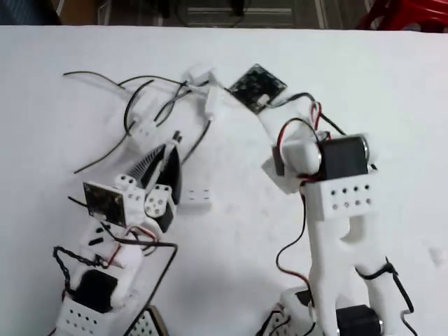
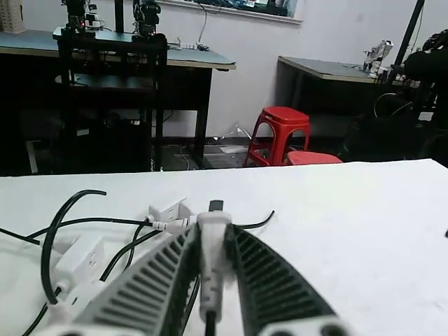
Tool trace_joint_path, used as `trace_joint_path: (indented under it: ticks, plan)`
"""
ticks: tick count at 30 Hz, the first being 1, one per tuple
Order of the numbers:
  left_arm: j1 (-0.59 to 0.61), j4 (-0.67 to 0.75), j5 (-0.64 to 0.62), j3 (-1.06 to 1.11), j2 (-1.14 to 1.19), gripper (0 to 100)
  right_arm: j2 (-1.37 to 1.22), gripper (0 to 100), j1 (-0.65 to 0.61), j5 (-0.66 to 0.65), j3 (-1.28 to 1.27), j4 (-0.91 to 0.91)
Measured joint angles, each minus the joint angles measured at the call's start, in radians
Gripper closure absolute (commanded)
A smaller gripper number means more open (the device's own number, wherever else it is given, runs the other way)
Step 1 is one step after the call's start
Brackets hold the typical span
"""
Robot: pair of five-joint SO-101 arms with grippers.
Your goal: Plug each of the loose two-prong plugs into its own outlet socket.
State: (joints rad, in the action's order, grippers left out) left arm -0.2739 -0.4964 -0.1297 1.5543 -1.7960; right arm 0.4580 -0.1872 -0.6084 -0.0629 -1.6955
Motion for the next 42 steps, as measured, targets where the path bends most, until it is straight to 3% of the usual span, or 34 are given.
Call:
trace_joint_path:
  ticks: [4,8,17,20,26,33,42]
  plan:
    - [0.002,-0.003,0.0,-0.098,0.163,98,0.0,97.8,0.041,0.049,-0.117,0.018]
    - [0.002,-0.054,0.0,-0.304,0.488,97,0.0,97.8,0.077,0.115,-0.216,0.071]
    - [-0.066,-0.431,-0.006,-0.872,1.301,97,0.0,97.8,0.212,0.216,-0.422,0.229]
    - [-0.083,-0.548,-0.094,-1.01,1.453,97,-0.003,97.8,0.287,0.218,-0.486,0.285]
    - [-0.086,-0.709,-0.336,-1.146,1.505,97,-0.011,97.8,0.39,0.218,-0.582,0.405]
    - [-0.173,-0.832,-0.58,-1.151,1.513,97,-0.009,97.8,0.399,0.218,-0.718,0.549]
    - [-0.146,-0.835,-0.626,-1.148,1.513,97,-0.009,97.8,0.399,0.218,-0.845,0.7]
